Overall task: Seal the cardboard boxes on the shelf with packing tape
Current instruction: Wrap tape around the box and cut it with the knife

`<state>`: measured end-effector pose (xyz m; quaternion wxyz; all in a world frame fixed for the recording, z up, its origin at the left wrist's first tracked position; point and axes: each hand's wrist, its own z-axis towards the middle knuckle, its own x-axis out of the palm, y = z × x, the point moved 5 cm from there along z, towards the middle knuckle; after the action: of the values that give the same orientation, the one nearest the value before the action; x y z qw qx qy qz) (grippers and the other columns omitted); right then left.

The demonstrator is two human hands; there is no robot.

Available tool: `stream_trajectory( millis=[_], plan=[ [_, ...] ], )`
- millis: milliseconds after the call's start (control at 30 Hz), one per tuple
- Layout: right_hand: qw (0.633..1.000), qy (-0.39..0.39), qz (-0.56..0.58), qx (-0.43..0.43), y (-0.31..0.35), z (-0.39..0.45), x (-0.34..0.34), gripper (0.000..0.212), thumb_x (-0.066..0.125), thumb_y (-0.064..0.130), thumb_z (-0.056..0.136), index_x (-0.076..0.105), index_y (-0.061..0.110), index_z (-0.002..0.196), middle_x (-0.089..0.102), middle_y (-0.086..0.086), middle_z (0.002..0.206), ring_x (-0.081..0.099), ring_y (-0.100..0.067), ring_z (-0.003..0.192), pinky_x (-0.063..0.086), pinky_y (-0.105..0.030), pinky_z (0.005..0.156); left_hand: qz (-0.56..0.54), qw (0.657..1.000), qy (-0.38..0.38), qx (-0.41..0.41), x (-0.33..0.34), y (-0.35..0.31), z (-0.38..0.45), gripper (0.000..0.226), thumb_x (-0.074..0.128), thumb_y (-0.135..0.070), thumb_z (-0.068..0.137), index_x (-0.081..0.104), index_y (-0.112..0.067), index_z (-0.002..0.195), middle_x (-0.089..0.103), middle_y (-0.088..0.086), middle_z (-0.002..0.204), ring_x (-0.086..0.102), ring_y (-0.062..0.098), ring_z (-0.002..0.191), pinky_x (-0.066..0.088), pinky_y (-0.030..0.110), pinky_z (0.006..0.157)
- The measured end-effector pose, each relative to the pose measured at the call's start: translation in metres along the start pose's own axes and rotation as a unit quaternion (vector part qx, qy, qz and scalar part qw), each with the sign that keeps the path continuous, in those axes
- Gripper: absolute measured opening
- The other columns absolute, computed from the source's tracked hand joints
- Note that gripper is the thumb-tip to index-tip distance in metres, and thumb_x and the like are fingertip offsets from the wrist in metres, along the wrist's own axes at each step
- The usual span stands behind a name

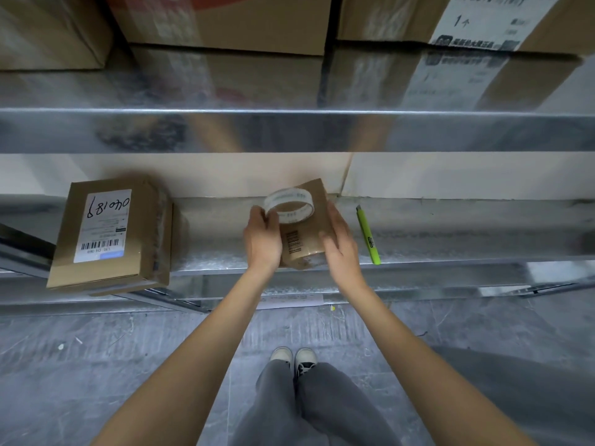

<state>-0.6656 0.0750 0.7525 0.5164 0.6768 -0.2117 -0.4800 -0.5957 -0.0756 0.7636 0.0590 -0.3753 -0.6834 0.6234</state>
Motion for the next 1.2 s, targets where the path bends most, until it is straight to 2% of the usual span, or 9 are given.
stream_trajectory(
  millis=[67,233,367,533,700,833,933,1067,1200],
  plan=[
    [0.998,0.019,-0.060,0.004,-0.003,0.004,-0.004,0.056,0.031,0.018,0.094,0.035,0.022,0.149,0.029,-0.006,0.157,0.025,-0.021,0.145,0.028,-0.035,0.115,0.053,0.998,0.006,0.031,0.004,-0.013,-0.003,0.017,0.042,-0.021,0.099,0.045,-0.006,0.092,0.053,-0.001,0.073,0.050,0.018,0.065,0.037,0.035,0.057],
    [0.917,0.009,-0.389,-0.089,0.005,0.015,-0.006,0.059,0.029,0.040,0.093,0.044,0.013,0.143,0.030,-0.006,0.157,0.026,-0.028,0.145,0.022,-0.067,0.109,0.151,0.986,0.015,0.074,0.015,-0.034,-0.002,0.014,0.040,-0.023,0.101,0.041,-0.010,0.096,0.052,0.002,0.073,0.050,0.027,0.066,0.036,0.035,0.060],
    [0.921,0.045,-0.385,-0.044,-0.003,0.017,-0.006,0.081,0.017,0.064,0.088,0.028,0.016,0.151,0.018,-0.001,0.161,0.009,-0.020,0.149,-0.001,-0.059,0.116,0.206,0.974,0.027,0.088,0.020,-0.040,0.004,0.017,0.041,-0.024,0.101,0.042,-0.007,0.103,0.054,0.008,0.081,0.053,0.032,0.074,0.042,0.040,0.062],
    [0.925,0.093,-0.369,-0.002,-0.014,0.021,-0.016,0.068,0.028,0.059,0.097,0.004,0.032,0.154,-0.003,0.015,0.162,-0.007,-0.019,0.149,-0.006,-0.061,0.115,0.169,0.980,0.009,0.101,0.015,-0.038,0.009,0.017,0.042,-0.023,0.102,0.036,-0.009,0.095,0.050,0.004,0.076,0.051,0.029,0.071,0.036,0.037,0.060],
    [0.909,0.091,-0.407,-0.024,-0.005,0.026,-0.009,0.059,0.029,0.052,0.100,0.021,0.029,0.153,0.003,0.010,0.163,-0.007,-0.019,0.149,-0.006,-0.066,0.113,0.154,0.986,-0.001,0.056,0.017,-0.034,0.008,0.017,0.044,-0.023,0.100,0.039,-0.008,0.105,0.054,0.005,0.086,0.053,0.029,0.079,0.037,0.036,0.065],
    [0.898,0.090,-0.422,-0.088,0.001,0.023,-0.002,0.072,0.009,0.052,0.094,0.027,0.013,0.152,0.018,-0.001,0.161,0.003,-0.014,0.150,-0.002,-0.059,0.117,0.186,0.980,0.043,0.052,0.021,-0.032,0.013,0.021,0.037,-0.021,0.102,0.045,-0.007,0.114,0.059,0.013,0.105,0.057,0.033,0.094,0.037,0.035,0.071],
    [0.889,0.086,-0.436,-0.111,0.003,0.027,-0.003,0.072,0.008,0.045,0.095,0.036,0.004,0.147,0.030,-0.010,0.156,0.020,-0.020,0.147,0.004,-0.049,0.118,0.190,0.978,0.057,0.064,0.016,-0.036,0.011,0.018,0.033,-0.015,0.102,0.050,-0.008,0.103,0.059,0.007,0.095,0.056,0.026,0.083,0.040,0.034,0.068],
    [0.881,0.105,-0.451,-0.094,0.004,0.031,-0.009,0.059,0.021,0.041,0.103,0.025,0.006,0.151,0.022,-0.009,0.159,0.015,-0.019,0.149,0.001,-0.045,0.119,0.055,0.997,0.036,0.049,-0.001,-0.027,0.013,0.013,0.034,-0.007,0.095,0.046,-0.012,0.091,0.063,0.008,0.092,0.066,0.030,0.078,0.057,0.045,0.061],
    [0.881,0.127,-0.452,-0.063,0.010,0.031,-0.007,0.070,0.027,0.051,0.101,0.015,0.007,0.154,0.012,-0.008,0.162,0.004,-0.017,0.150,-0.006,-0.045,0.120,0.046,0.999,0.020,0.007,-0.025,0.008,0.029,0.010,0.034,-0.009,0.086,0.042,-0.016,0.085,0.063,0.013,0.095,0.066,0.033,0.083,0.058,0.052,0.066]
  ],
)
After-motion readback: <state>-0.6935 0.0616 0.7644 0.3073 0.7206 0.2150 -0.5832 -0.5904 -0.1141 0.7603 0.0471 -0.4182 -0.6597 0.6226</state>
